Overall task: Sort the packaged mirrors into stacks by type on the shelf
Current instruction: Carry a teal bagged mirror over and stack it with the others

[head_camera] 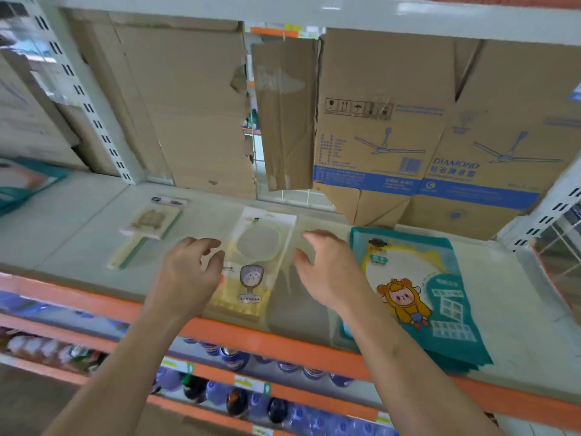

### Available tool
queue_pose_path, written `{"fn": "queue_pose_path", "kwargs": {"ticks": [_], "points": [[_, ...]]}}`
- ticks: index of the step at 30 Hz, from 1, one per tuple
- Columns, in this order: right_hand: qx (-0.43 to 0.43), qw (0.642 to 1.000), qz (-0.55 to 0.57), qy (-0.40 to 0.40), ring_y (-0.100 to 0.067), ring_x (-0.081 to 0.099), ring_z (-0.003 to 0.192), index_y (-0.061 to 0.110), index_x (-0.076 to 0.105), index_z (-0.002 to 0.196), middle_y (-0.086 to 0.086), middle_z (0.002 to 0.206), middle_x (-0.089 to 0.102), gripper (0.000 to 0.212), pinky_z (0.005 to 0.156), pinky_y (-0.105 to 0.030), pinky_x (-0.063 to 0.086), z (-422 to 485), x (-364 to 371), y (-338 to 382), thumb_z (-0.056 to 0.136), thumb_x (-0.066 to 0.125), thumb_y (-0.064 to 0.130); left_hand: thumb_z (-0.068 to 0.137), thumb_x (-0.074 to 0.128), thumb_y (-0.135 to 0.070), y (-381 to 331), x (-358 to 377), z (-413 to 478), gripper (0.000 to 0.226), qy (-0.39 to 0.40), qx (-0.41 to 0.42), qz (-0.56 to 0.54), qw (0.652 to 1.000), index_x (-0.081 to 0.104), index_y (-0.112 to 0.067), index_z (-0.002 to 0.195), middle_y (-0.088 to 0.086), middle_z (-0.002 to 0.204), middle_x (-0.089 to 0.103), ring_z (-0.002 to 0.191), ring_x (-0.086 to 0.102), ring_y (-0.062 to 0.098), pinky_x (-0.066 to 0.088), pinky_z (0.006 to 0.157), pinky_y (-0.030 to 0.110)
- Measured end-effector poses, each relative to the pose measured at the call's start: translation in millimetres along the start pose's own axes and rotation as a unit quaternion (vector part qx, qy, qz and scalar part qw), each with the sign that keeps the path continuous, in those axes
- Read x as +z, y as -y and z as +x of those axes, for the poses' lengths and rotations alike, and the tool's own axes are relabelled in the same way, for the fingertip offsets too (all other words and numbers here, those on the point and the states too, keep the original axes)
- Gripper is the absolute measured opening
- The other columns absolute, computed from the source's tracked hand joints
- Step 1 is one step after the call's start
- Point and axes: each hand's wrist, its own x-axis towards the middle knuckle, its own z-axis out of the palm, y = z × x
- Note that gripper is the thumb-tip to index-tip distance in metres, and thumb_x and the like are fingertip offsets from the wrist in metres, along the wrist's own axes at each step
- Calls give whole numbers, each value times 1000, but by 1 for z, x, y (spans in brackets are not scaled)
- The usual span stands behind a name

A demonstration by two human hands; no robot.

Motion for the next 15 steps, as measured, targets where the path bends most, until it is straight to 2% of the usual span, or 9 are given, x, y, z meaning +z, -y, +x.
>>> {"fn": "queue_pose_path", "kwargs": {"ticks": [6, 9, 13, 15], "points": [[-23, 1000, 9, 19, -25, 50, 121, 8, 54, 128, -10, 128, 58, 41, 103, -35, 38, -3, 32, 56, 94, 48, 30, 88, 61, -19, 52, -37, -21, 24, -2, -28, 9, 1000, 68, -12, 109, 8, 103, 64, 83, 57, 27, 43, 83, 37], [-28, 999, 11, 32, -29, 54, 114, 6, 58, 120, -13, 122, 59, 36, 98, -38, 42, -6, 48, 84, 93, 49, 29, 87, 62, -16, 80, -58, -29, 23, -9, -39, 19, 999, 69, -9, 108, 10, 103, 64, 80, 56, 26, 43, 85, 38], [-37, 999, -6, 37, -32, 56, 104, 8, 60, 101, -11, 106, 61, 25, 88, -40, 45, -8, 76, 120, 92, 49, 29, 87, 64, -15, 115, -87, -41, 22, -32, -55, 38, 997, 69, -6, 106, 14, 102, 66, 98, 60, 35, 45, 89, 43], [-52, 998, -21, 41, -31, 54, 108, 8, 60, 105, -10, 110, 61, 28, 89, -39, 44, -11, 91, 139, 92, 49, 30, 88, 60, -21, 133, -102, -47, 26, -43, -70, 45, 996, 69, -5, 106, 16, 103, 66, 100, 60, 36, 44, 90, 44]]}}
